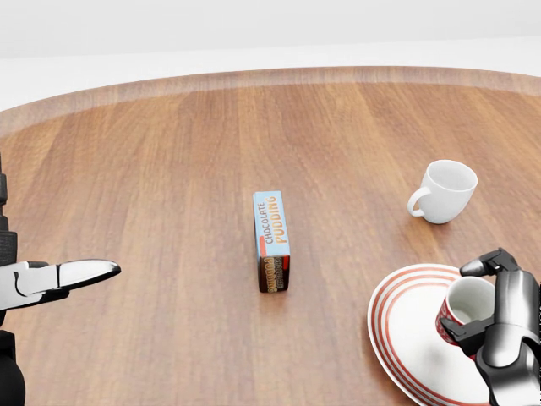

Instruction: Pick up the red mug and put it on the plate

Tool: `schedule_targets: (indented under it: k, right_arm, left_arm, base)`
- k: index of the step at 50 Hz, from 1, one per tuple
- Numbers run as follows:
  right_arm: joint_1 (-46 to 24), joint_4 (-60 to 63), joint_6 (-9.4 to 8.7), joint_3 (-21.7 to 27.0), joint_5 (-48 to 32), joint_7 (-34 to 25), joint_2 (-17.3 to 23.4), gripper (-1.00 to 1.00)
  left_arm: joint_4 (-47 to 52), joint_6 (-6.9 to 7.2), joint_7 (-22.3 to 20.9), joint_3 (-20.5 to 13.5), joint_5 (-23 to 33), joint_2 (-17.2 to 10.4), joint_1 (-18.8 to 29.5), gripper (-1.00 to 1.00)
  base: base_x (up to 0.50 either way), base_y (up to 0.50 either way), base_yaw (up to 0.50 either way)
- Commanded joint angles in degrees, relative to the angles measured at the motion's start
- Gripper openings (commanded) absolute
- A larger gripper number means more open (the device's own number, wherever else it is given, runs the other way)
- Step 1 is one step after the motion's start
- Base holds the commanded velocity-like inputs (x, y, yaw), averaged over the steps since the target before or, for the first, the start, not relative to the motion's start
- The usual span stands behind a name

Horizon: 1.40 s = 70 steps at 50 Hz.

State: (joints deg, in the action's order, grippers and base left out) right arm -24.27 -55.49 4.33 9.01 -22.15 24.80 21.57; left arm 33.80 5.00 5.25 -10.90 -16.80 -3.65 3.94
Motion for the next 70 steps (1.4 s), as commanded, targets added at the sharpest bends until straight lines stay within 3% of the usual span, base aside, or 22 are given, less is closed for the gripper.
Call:
schedule_targets:
  k: [1, 11, 27, 28, 29, 45, 54, 56, 57, 64, 70]
  right_arm:
    - [-1.0, -2.3, 0.67, -0.9, -0.6, 1.8, -0.3, -1.00]
    - [-3.0, -10.3, 0.67, -2.4, -0.3, 4.2, -1.5, -1.00]
    - [-3.1, -11.5, 0.67, -3.0, 0.0, 5.1, -1.4, -1.00]
    - [-3.1, -11.6, 0.67, -3.1, 0.0, 4.8, -1.5, -0.57]
    - [-3.0, -10.9, 0.67, -3.1, 0.0, 4.8, -1.5, 1.00]
    - [2.0, 1.7, 0.52, -1.5, -0.2, 1.3, -2.2, 1.00]
    - [4.4, 10.5, -4.69, -0.7, -1.9, -0.8, -3.1, 1.00]
    - [4.9, 14.1, -6.64, -0.2, -2.1, -2.0, -3.4, 1.00]
    - [5.6, 18.4, -9.20, -0.2, -2.5, -3.6, -3.8, 1.00]
    - [9.3, 40.1, -9.33, 0.5, -5.4, -13.8, -6.5, 1.00]
    - [8.0, 52.7, -9.33, 0.8, -7.6, -20.9, -8.1, 1.00]
  left_arm:
    - [0.1, 0.00, 0.0, 0.0, 0.0, 0.0, 0.0, 1.00]
    - [0.2, 0.00, -0.1, -0.1, -0.1, 0.0, -0.3, 1.00]
    - [0.1, 0.00, -0.2, -0.1, 0.0, 0.1, -0.5, 1.00]
    - [-0.1, 0.00, -0.2, -0.2, 0.0, 0.0, -0.3, 1.00]
    - [-0.2, 0.00, -0.3, -0.2, 0.0, 0.0, -0.3, 1.00]
    - [-1.4, 0.00, 0.1, -0.3, 0.2, -0.2, 0.4, 1.00]
    - [-1.5, 0.00, 0.3, 0.0, 0.5, -0.2, 0.4, 1.00]
    - [-1.6, 0.00, 0.2, 0.0, 0.5, -0.1, 0.4, 1.00]
    - [-1.8, 0.00, 0.1, -0.1, 0.5, -0.2, 0.4, 1.00]
    - [-2.4, 0.00, 0.2, -0.2, 0.7, -0.3, 0.5, 1.00]
    - [-2.5, 0.00, 0.2, -0.3, 0.6, -0.3, 0.7, 1.00]
  base:
    - [0.00, 0.00, 0.00]
    - [0.00, 0.00, 0.00]
    - [0.00, 0.00, 0.00]
    - [0.00, 0.00, 0.00]
    - [0.00, 0.00, 0.00]
    - [0.00, 0.00, 0.00]
    - [0.00, 0.00, 0.00]
    - [0.00, 0.00, 0.00]
    - [0.00, 0.00, 0.00]
    - [0.00, 0.00, 0.00]
    - [0.00, 0.00, 0.00]
